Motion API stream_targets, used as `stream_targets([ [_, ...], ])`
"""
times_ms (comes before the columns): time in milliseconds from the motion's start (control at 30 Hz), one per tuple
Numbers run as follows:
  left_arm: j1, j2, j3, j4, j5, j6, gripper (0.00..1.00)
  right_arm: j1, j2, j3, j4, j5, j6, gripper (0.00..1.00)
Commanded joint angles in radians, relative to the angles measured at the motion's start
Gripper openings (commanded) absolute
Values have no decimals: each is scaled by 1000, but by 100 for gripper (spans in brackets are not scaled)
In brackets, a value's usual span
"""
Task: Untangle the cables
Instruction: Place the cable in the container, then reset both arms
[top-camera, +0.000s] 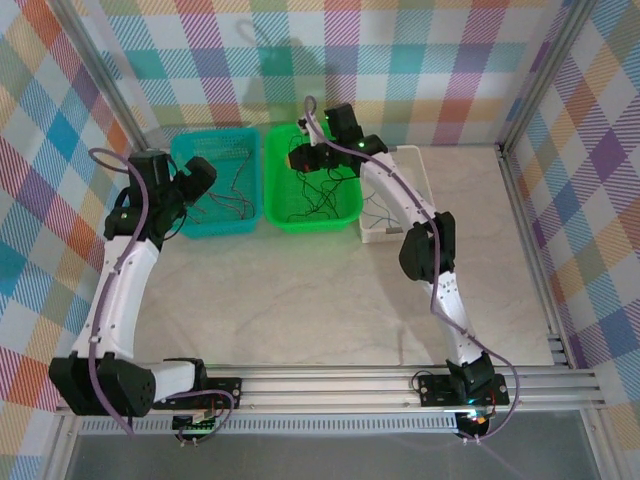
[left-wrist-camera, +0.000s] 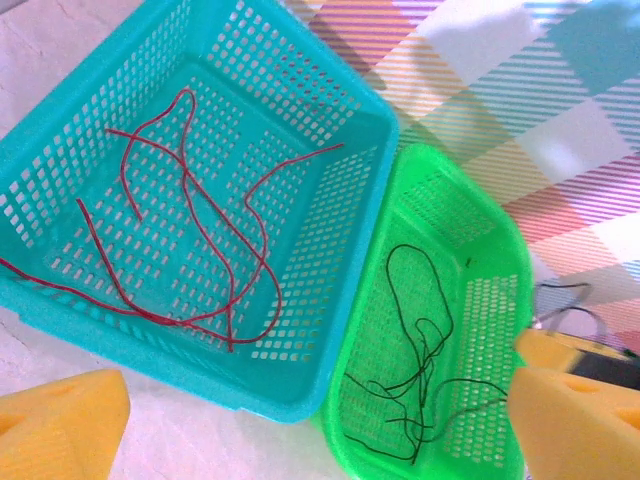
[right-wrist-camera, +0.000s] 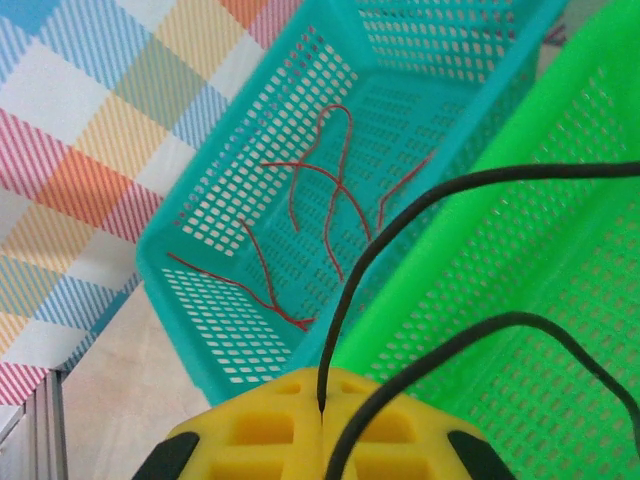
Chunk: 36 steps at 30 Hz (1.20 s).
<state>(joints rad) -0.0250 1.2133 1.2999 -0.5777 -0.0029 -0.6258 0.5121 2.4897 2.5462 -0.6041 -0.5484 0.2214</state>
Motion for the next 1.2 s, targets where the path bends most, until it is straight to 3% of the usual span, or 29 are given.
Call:
stream_targets([
  [0, -20, -48, -56, -36, -9, 5, 98, -16, 43, 48, -6, 15, 16, 0],
  [233, -26, -138, -159, -42, 4, 21, 100, -21, 121, 62, -69, 25, 8, 0],
  [500, -26, -181, -232, -39, -2, 35, 100, -24, 155, 60, -140, 120, 1, 3],
  [600, -27, -183, -247, -36, -8, 36, 100, -24, 152, 61, -158, 133, -4, 14],
  [967, -27, -186, -275, -32, -15, 41, 100, -23, 46, 44, -194, 218, -16, 35],
  [1100, -26, -191, -281, -28, -24, 42, 100, -22, -37, 11, -187, 263, -29, 42],
  [1167, -26, -192, -284, -28, -33, 38, 100, -21, -94, -16, -177, 288, -36, 51],
])
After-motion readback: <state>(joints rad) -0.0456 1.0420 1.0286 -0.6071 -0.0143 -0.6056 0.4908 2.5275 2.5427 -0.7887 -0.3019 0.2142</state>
